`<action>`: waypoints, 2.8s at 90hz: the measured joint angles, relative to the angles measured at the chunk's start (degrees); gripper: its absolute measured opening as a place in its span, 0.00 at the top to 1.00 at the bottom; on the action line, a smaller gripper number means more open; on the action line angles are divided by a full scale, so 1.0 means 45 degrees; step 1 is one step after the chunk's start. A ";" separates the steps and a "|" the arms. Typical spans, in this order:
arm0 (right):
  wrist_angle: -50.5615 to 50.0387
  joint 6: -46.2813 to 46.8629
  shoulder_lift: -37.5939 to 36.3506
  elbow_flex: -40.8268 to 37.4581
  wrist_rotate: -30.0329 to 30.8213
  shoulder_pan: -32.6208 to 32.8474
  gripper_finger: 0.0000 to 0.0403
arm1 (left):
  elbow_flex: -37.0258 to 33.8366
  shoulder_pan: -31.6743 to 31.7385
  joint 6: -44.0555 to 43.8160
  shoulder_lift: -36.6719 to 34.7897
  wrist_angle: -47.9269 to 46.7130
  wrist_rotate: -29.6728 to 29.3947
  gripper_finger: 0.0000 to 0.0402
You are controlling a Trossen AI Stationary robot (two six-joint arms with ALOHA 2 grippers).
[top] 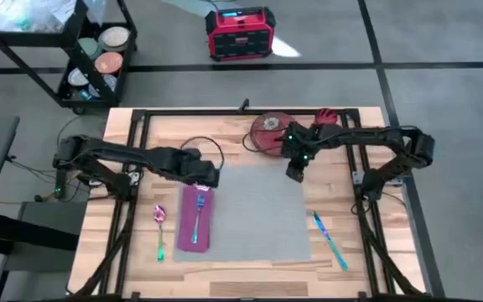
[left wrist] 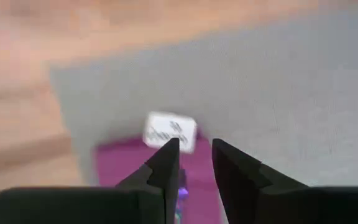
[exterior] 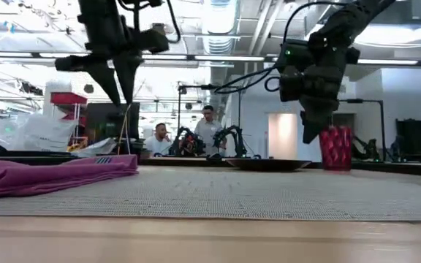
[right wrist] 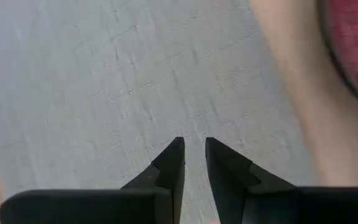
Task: Set table place
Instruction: Put the blue table knife on the gray table mat
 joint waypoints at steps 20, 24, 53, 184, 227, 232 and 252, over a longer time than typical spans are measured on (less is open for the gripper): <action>-0.0471 0.1897 -0.0671 -0.0146 0.1700 -0.2506 0.87 | 0.0000 0.0121 0.0580 -0.1941 -0.1030 -0.1187 0.80; -0.0920 0.2070 -0.1069 -0.0432 0.1160 -0.2985 0.87 | 0.0000 -0.0062 0.0579 -0.2245 -0.1327 -0.1601 0.80; -0.3945 0.7808 -0.8256 -0.4541 0.0046 -0.0057 0.87 | 0.0000 -0.0785 0.1245 -0.3310 -0.2829 -0.3013 0.80; 0.0693 2.7373 -0.1510 -0.3115 0.2832 1.8353 1.00 | -0.0010 -0.0781 0.3428 -0.2839 -0.1792 -0.2247 0.80; -0.0353 2.8771 -0.1457 -0.2479 0.0248 1.8965 1.00 | -0.0010 -0.0849 0.3428 -0.2839 -0.1659 -0.2215 0.80; -0.0182 2.8849 -0.1457 -0.2479 0.0224 1.9078 1.00 | -0.0010 -0.0849 0.3421 -0.2839 -0.1650 -0.2142 0.80; -0.0093 2.8889 -0.1447 -0.2600 0.0175 1.9180 1.00 | -0.0010 -0.0849 0.3409 -0.2839 -0.1646 -0.1868 0.80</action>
